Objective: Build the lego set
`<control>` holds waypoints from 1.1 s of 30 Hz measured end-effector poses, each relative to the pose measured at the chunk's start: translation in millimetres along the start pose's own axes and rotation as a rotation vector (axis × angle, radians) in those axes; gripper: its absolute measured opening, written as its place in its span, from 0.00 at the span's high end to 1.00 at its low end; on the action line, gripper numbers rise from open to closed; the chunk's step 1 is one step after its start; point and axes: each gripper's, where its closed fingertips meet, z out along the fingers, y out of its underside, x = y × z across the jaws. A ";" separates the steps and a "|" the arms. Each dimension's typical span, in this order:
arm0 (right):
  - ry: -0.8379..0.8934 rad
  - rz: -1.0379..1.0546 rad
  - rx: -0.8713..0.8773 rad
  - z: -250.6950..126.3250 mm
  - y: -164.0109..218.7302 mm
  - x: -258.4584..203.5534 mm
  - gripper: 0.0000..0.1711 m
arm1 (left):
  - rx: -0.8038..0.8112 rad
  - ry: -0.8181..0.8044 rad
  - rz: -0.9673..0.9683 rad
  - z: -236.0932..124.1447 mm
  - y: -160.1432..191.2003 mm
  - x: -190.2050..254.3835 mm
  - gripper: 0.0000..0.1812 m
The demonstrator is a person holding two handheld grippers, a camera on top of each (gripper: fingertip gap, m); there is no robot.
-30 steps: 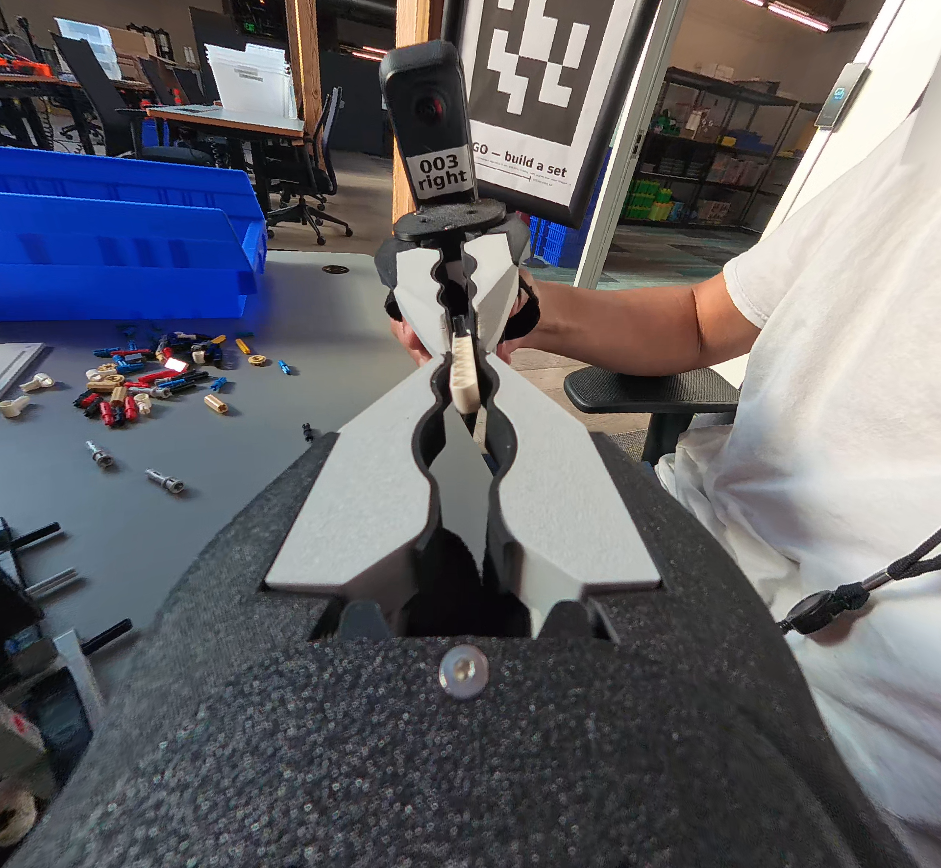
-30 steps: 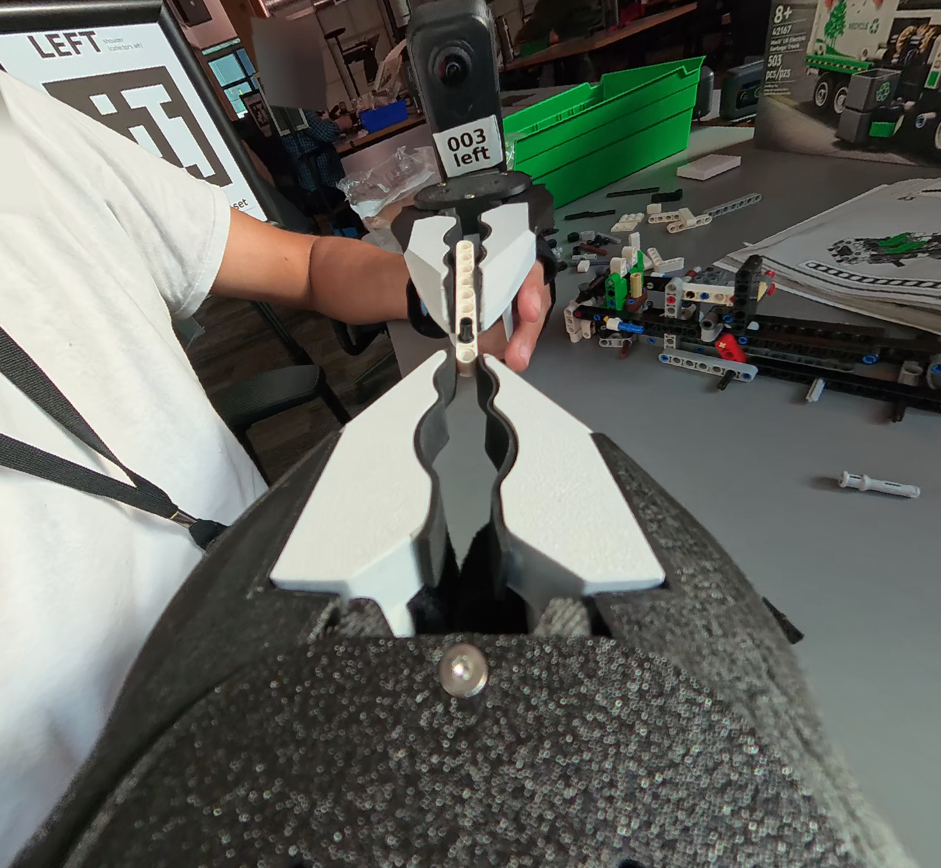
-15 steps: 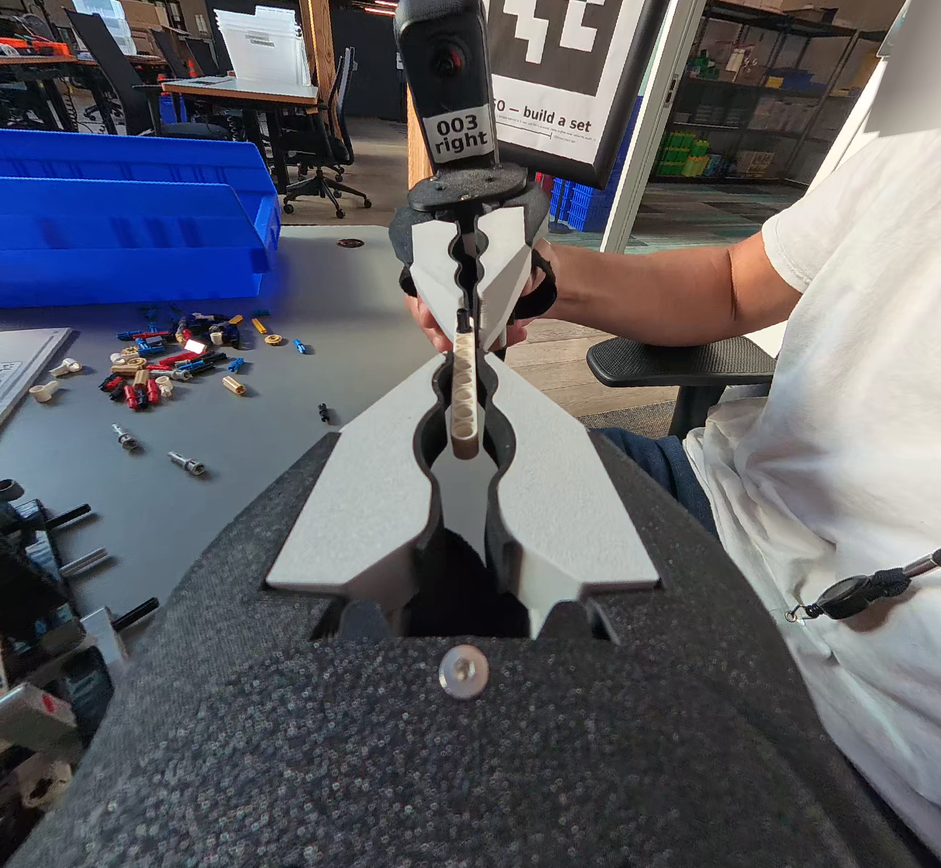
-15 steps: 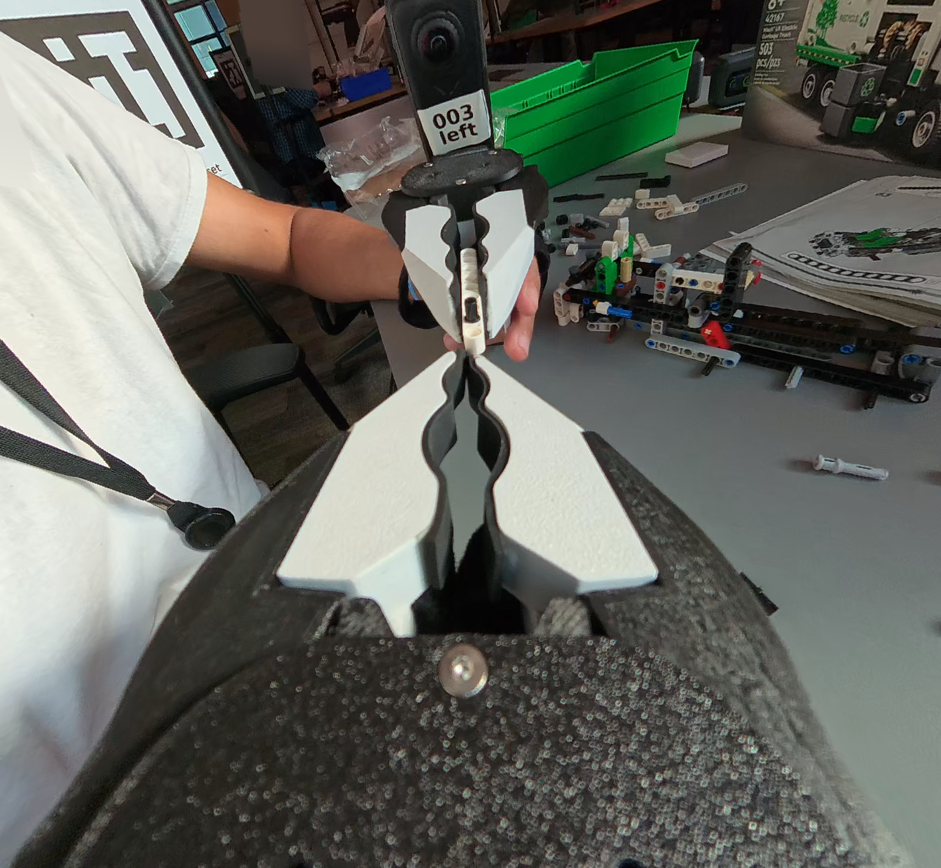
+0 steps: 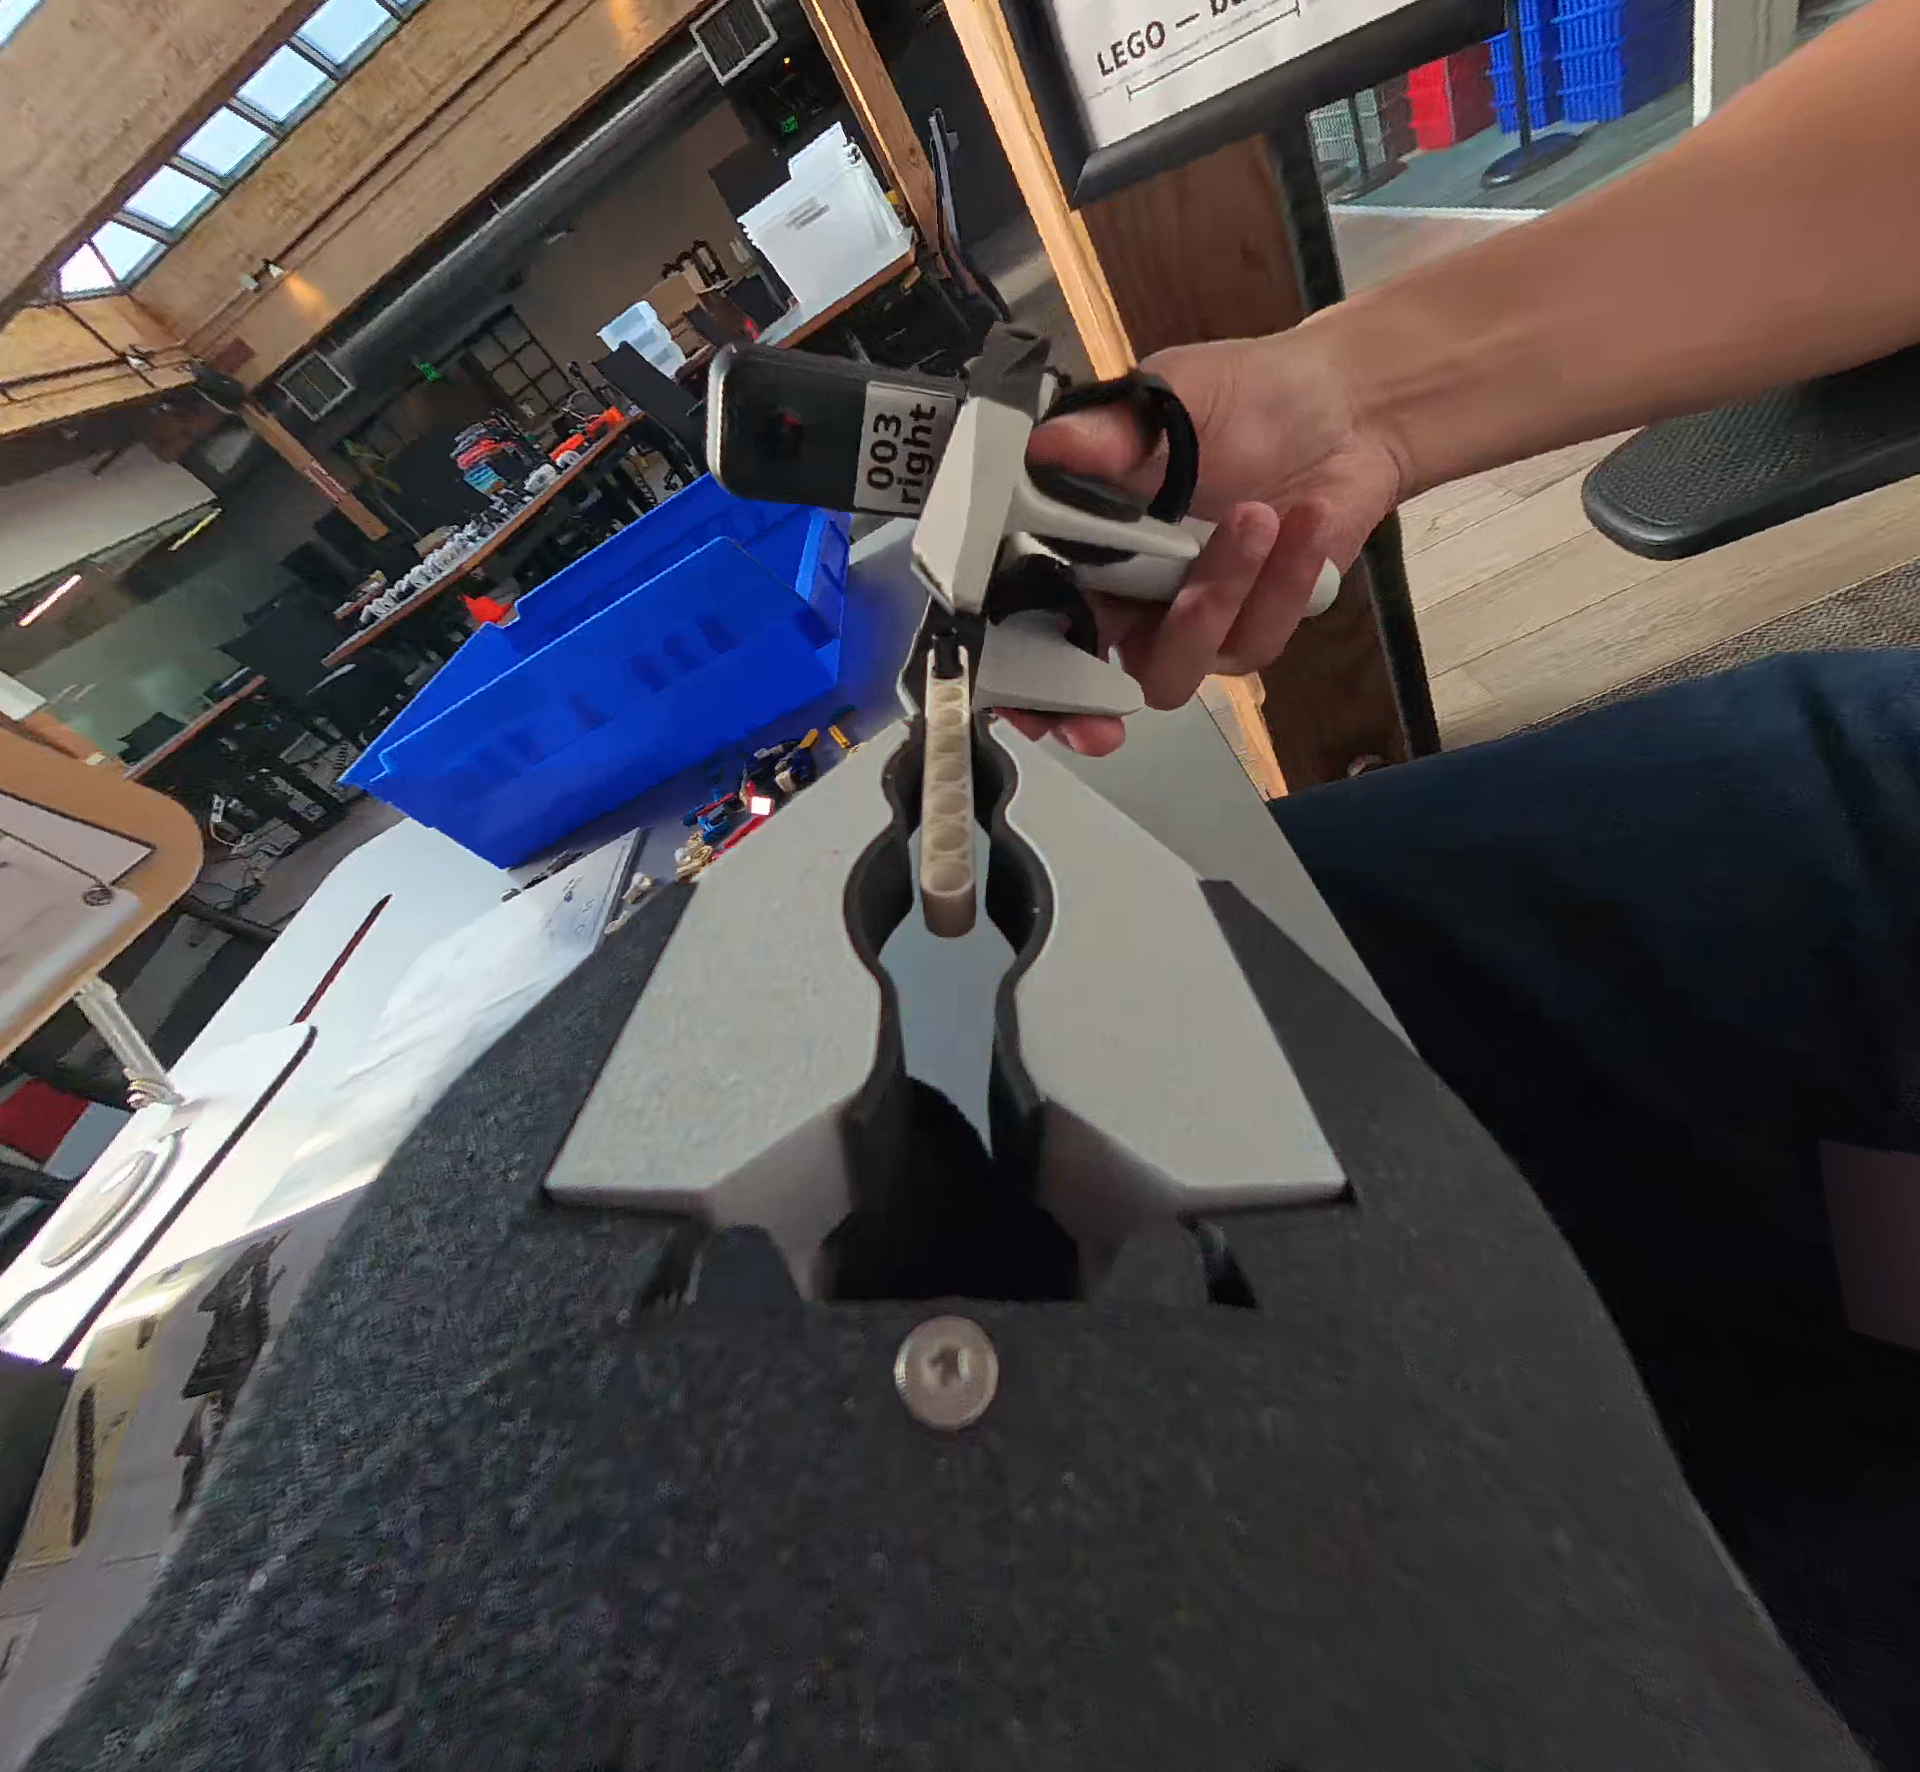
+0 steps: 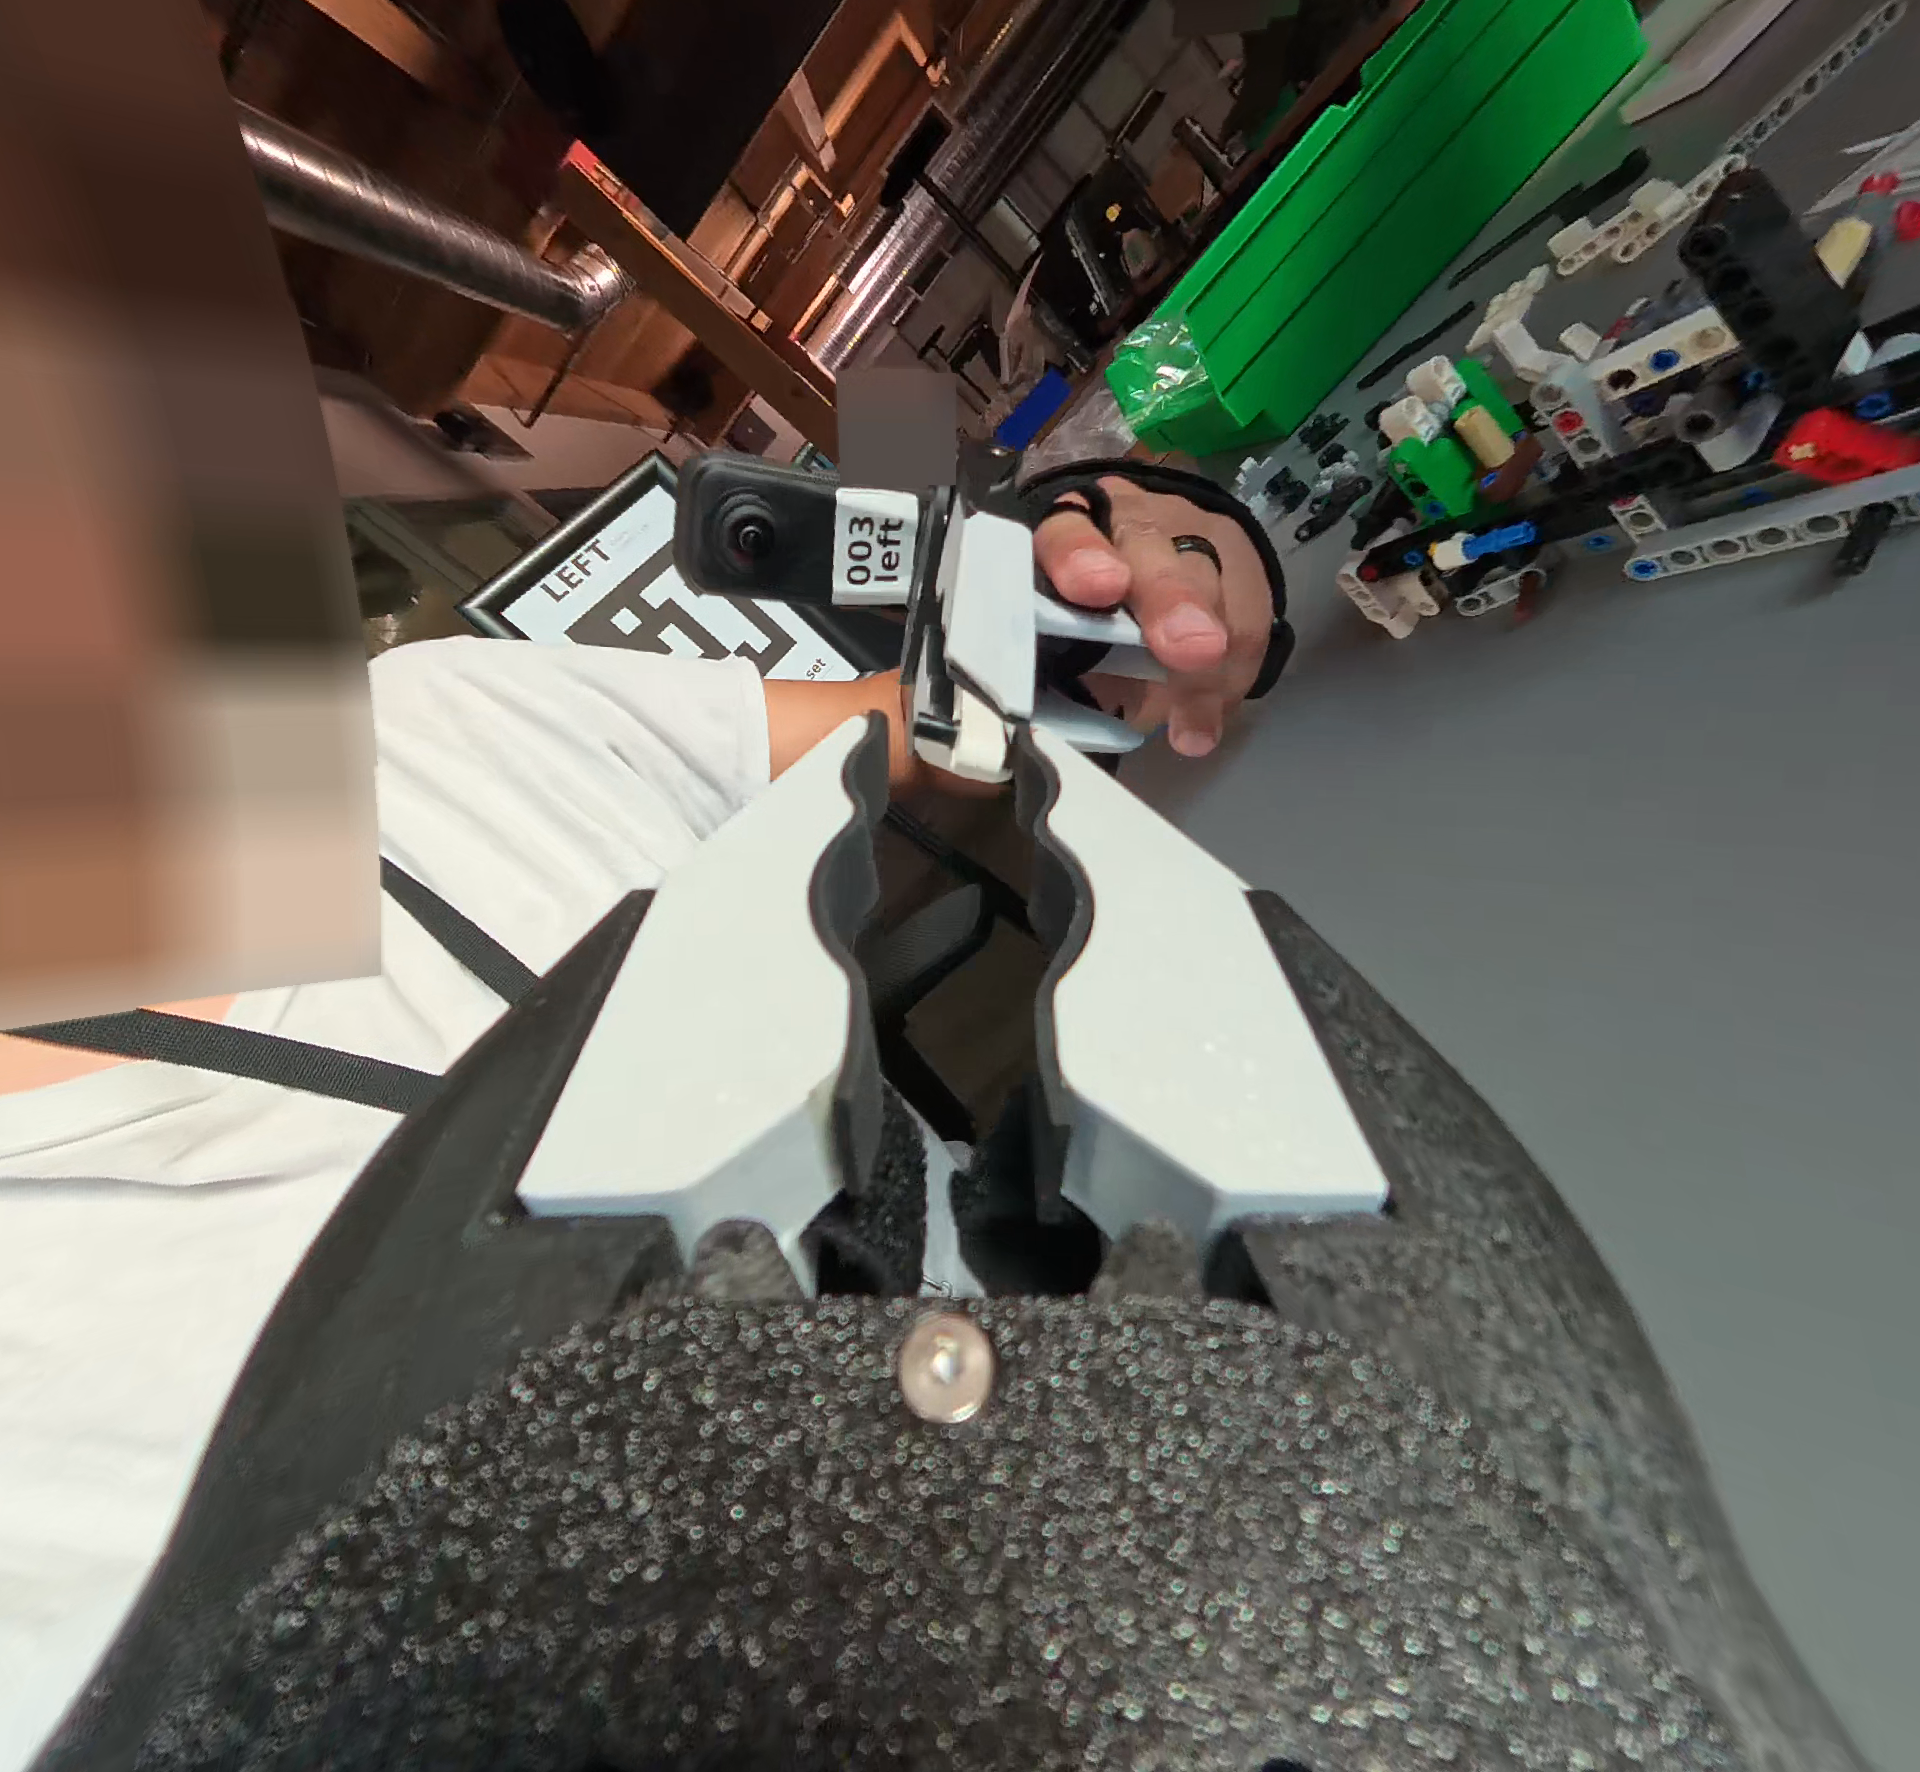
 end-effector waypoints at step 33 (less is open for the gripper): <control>-0.278 0.241 0.057 -11.2 3.6 -11.8 0.92 | 0.092 0.039 -0.110 -4.3 -18.4 5.7 0.97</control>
